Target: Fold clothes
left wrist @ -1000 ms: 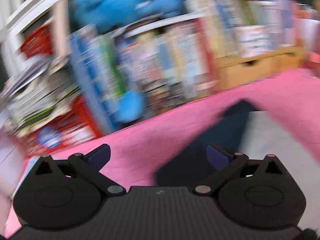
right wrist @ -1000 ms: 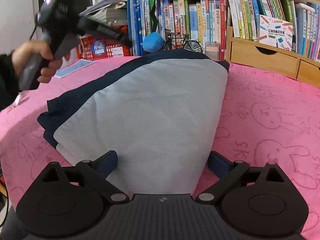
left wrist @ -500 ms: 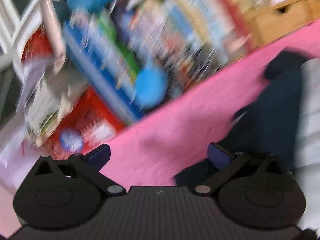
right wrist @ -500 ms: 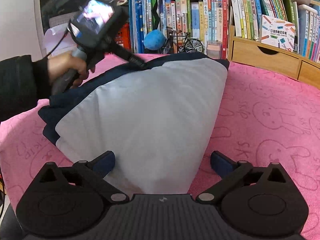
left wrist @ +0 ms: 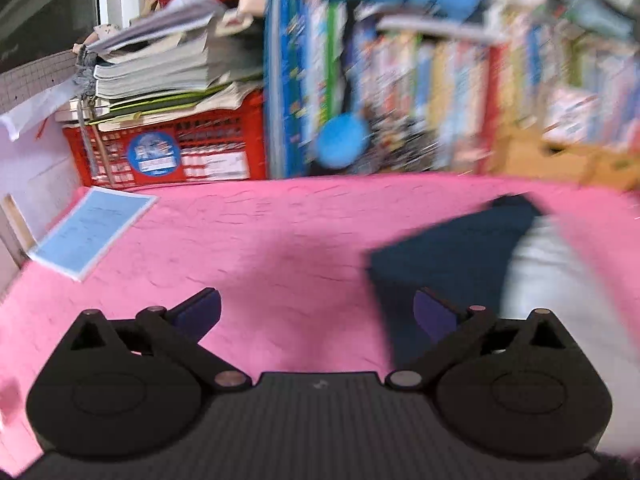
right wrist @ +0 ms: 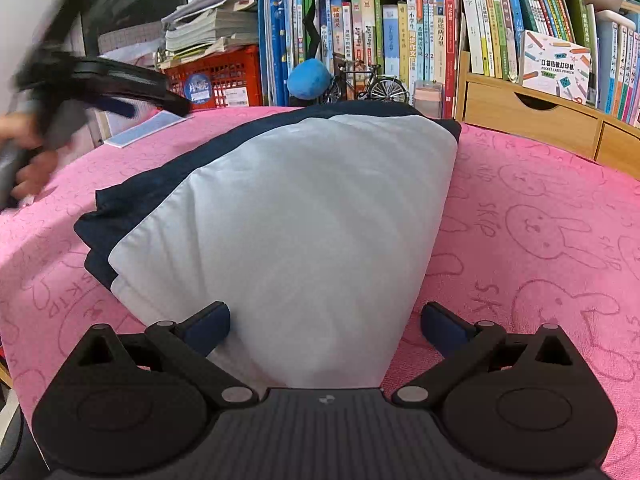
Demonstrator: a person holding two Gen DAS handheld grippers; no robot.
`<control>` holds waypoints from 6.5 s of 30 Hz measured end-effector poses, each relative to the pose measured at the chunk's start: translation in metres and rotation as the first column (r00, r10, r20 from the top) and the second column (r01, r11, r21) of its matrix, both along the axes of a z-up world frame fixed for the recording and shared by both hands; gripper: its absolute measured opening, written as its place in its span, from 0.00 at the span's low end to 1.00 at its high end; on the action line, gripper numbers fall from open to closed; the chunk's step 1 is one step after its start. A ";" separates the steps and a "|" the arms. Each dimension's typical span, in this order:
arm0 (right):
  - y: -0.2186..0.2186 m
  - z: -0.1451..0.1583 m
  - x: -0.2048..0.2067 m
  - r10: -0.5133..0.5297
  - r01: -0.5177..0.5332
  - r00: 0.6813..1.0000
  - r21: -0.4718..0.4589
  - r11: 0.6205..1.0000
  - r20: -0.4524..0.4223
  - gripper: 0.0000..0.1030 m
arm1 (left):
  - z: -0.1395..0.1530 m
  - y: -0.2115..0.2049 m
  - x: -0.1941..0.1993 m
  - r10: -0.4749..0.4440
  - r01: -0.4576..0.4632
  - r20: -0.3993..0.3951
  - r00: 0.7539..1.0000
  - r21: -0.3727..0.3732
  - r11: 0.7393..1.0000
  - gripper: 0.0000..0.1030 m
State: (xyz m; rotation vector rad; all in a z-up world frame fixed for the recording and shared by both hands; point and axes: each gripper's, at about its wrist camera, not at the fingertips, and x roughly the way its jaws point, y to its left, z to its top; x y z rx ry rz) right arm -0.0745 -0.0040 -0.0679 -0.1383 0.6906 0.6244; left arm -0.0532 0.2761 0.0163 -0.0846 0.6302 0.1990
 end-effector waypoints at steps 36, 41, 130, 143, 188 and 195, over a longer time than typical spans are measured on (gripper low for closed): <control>-0.050 -0.005 -0.061 -0.046 0.047 0.997 -0.013 0.999 0.055 1.00 | -0.040 -0.026 -0.106 -0.092 0.091 -0.028 0.995 -0.013 0.996 1.00; -0.049 -0.004 -0.066 -0.046 0.047 0.997 -0.011 0.999 0.056 1.00 | -0.053 -0.055 -0.100 -0.105 0.103 -0.103 0.989 -0.027 0.994 1.00; 0.087 0.039 -0.055 0.279 -0.160 0.868 -0.299 0.941 0.412 0.28 | -0.081 0.046 0.007 -0.263 0.138 0.011 0.965 -0.872 0.471 1.00; 0.006 0.062 -0.030 0.379 -0.384 0.923 0.246 0.890 0.071 0.71 | -0.076 0.037 0.034 -0.228 0.126 -0.015 0.974 -0.796 0.592 1.00; -0.054 0.079 0.157 -0.120 0.125 0.992 0.428 0.895 -0.039 0.20 | -0.017 -0.060 0.067 -0.213 0.216 0.034 0.976 -0.192 0.957 0.16; -0.054 0.030 0.204 -0.207 0.257 0.953 0.230 0.939 -0.223 0.48 | -0.057 -0.061 0.106 -0.218 0.201 -0.132 0.967 -0.131 0.971 0.49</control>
